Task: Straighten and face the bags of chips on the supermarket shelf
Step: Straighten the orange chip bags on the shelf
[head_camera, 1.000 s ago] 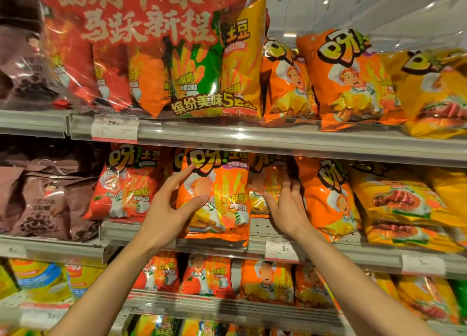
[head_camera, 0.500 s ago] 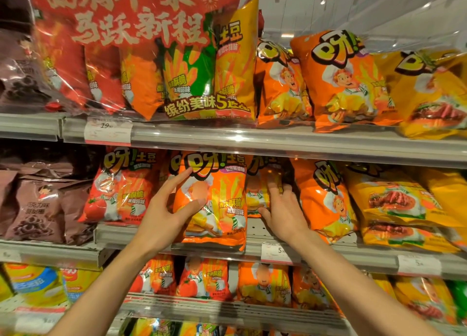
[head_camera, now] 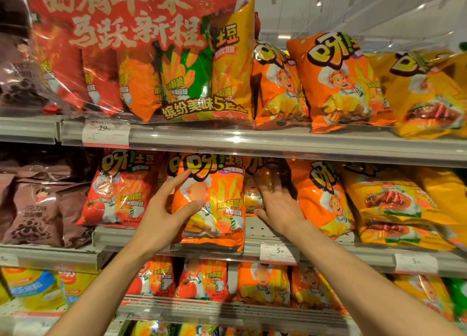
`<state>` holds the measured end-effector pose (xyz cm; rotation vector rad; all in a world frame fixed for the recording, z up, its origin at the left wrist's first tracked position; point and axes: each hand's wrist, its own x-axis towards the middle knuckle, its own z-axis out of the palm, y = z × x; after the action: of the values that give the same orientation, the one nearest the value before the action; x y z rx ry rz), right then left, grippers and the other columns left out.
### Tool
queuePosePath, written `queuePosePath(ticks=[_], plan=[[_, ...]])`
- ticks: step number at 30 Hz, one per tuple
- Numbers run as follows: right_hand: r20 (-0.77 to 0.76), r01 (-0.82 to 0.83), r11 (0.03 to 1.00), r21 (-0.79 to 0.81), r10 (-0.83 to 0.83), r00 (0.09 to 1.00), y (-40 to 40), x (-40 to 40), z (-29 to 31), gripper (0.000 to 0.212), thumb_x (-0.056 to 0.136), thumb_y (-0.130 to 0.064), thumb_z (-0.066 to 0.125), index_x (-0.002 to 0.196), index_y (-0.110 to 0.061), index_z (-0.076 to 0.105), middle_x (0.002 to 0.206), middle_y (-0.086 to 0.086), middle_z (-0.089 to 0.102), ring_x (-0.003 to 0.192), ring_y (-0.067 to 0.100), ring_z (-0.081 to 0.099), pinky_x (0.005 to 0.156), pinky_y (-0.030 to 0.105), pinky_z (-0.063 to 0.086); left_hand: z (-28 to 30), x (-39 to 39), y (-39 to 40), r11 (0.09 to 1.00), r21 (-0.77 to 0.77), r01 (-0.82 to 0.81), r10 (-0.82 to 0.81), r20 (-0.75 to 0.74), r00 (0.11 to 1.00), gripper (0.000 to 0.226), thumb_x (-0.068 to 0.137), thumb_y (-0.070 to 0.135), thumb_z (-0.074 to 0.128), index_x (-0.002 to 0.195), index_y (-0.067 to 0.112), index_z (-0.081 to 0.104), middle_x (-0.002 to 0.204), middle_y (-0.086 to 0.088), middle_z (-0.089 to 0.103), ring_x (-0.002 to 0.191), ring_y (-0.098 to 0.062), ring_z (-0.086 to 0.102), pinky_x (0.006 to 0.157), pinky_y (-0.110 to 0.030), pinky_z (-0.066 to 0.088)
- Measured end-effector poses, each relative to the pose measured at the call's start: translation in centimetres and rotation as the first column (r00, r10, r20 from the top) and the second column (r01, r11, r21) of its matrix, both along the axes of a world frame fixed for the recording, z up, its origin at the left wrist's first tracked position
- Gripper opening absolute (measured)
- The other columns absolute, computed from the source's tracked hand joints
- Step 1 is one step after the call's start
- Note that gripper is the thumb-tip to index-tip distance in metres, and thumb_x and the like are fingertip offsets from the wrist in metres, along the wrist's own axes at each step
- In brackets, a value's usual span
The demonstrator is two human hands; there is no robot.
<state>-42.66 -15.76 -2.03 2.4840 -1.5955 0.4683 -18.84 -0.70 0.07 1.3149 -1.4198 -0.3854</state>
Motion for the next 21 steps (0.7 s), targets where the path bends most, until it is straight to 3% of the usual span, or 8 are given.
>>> queuePosePath(ticks=[4,7,10,14,18,21], plan=[[0.011,0.047,0.994,-0.095,-0.046,0.999,0.0,0.2,-0.4,0.079,0.096,-0.046,0.057,0.156,-0.031,0.008,0.16,0.021,0.01,0.135,0.04,0.038,0.092,0.047,0.054,0.0,0.0,-0.1,1.0,-0.004,-0.002,0.002,-0.017,1.0,0.064,0.083,0.044,0.076,0.139,0.056,0.046,0.153,0.021,0.041,0.148,-0.006,0.027,0.119,-0.05,0.028],[0.041,0.086,0.993,-0.076,-0.083,0.996,-0.3,0.5,-0.3,0.082,0.096,-0.046,0.056,0.157,-0.032,0.002,0.162,0.022,0.006,0.136,0.041,0.038,0.093,0.046,0.053,0.0,-0.3,0.1,1.0,-0.004,-0.01,0.01,-0.006,1.0,0.065,0.082,0.047,0.074,0.139,0.057,0.045,0.154,0.022,0.04,0.149,-0.006,0.025,0.12,-0.05,0.027],[0.036,0.099,0.994,-0.054,-0.097,0.995,-0.4,0.7,-0.3,0.078,0.096,-0.045,0.058,0.157,-0.027,0.012,0.161,0.023,0.009,0.136,0.042,0.038,0.096,0.047,0.051,0.1,-0.4,0.2,1.0,0.0,-0.009,0.009,0.005,1.0,0.065,0.082,0.05,0.072,0.14,0.057,0.044,0.154,0.022,0.038,0.149,-0.005,0.024,0.12,-0.05,0.026],[0.005,0.056,0.998,-0.04,-0.056,0.998,0.2,0.1,-0.4,0.075,0.092,-0.049,0.06,0.152,-0.021,0.025,0.155,0.024,0.026,0.134,0.04,0.039,0.106,0.045,0.041,0.1,-0.4,0.2,1.0,0.0,-0.009,0.009,0.006,1.0,0.065,0.081,0.053,0.072,0.139,0.059,0.043,0.155,0.023,0.037,0.15,-0.006,0.023,0.12,-0.052,0.026],[0.046,-0.039,0.999,0.017,0.038,0.998,0.9,-1.1,0.1,0.078,0.095,-0.049,0.057,0.156,-0.021,0.018,0.16,0.023,0.015,0.146,0.04,0.02,0.119,0.046,0.023,0.0,-0.6,0.4,1.0,-0.001,-0.004,0.004,0.01,1.0,0.068,0.08,0.06,0.073,0.14,0.059,0.042,0.156,0.022,0.035,0.151,-0.006,0.02,0.12,-0.051,0.025],[0.147,-0.117,0.993,0.005,0.115,0.982,1.9,-1.6,0.4,0.065,0.1,-0.039,0.051,0.156,-0.018,0.024,0.16,0.018,0.024,0.149,0.035,0.016,0.122,0.042,0.017,-0.1,-1.0,0.4,1.0,-0.015,-0.003,0.003,0.015,1.0,0.066,0.082,0.05,0.072,0.141,0.056,0.043,0.146,0.035,0.037,0.139,0.016,0.024,0.116,-0.037,0.026]])
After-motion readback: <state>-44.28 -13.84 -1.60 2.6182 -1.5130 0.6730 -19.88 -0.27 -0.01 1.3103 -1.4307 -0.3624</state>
